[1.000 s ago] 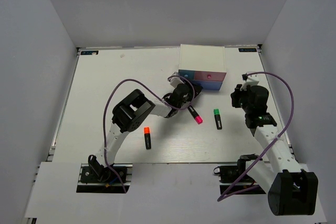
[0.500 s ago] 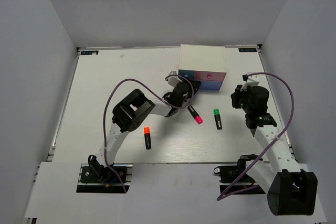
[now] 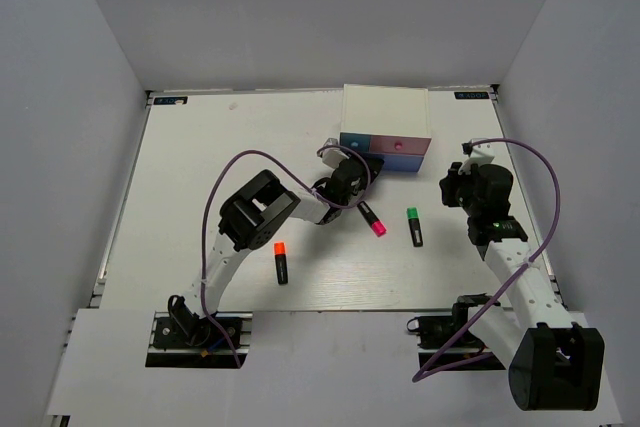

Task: Sort the stationery into containers
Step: Open the drawer in the storage box.

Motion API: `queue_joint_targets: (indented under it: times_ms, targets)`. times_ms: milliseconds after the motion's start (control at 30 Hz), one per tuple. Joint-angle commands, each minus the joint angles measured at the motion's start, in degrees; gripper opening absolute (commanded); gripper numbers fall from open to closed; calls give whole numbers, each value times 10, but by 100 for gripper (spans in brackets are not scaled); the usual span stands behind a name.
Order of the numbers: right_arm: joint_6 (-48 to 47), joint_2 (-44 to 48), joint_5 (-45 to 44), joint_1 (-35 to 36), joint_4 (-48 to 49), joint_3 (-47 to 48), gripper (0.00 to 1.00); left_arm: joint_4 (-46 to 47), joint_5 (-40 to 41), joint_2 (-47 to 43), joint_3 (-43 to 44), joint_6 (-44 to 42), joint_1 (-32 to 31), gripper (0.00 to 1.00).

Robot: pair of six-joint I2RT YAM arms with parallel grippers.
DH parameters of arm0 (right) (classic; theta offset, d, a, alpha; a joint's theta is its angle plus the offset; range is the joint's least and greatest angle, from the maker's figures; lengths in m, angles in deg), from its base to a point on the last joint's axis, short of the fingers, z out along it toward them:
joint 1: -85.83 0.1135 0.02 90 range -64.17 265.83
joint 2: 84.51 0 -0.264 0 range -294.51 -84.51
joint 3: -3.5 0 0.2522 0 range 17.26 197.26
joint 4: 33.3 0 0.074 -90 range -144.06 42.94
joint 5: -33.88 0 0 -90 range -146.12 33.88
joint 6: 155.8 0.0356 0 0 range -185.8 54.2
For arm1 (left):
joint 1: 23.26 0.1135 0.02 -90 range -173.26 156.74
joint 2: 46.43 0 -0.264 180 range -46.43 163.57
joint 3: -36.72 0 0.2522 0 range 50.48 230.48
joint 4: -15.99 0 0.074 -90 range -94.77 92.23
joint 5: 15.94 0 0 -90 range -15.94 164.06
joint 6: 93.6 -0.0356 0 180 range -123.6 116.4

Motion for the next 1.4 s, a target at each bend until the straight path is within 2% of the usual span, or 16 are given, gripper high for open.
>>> queue_joint_targets:
  times_ms: [0, 300, 467, 733, 1100, 1367]
  targets:
    - [5, 0, 5, -4, 19, -5, 15, 8, 4, -6, 8, 5, 0, 45]
    - [5, 3, 9, -7, 18, -11, 15, -3, 9, 12, 41, 5, 0, 46]
    - [6, 7, 11, -4, 15, -13, 15, -3, 9, 12, 46, 10, 0, 39]
    - [4, 9, 16, -4, 20, -19, 15, 16, -2, 1, 0, 10, 0, 25]
    - [3, 9, 23, -4, 19, -22, 15, 45, -42, -42, -82, 10, -17, 21]
    - [-5, 10, 57, -4, 17, -12, 19, 31, -88, -78, -119, 5, -33, 20]
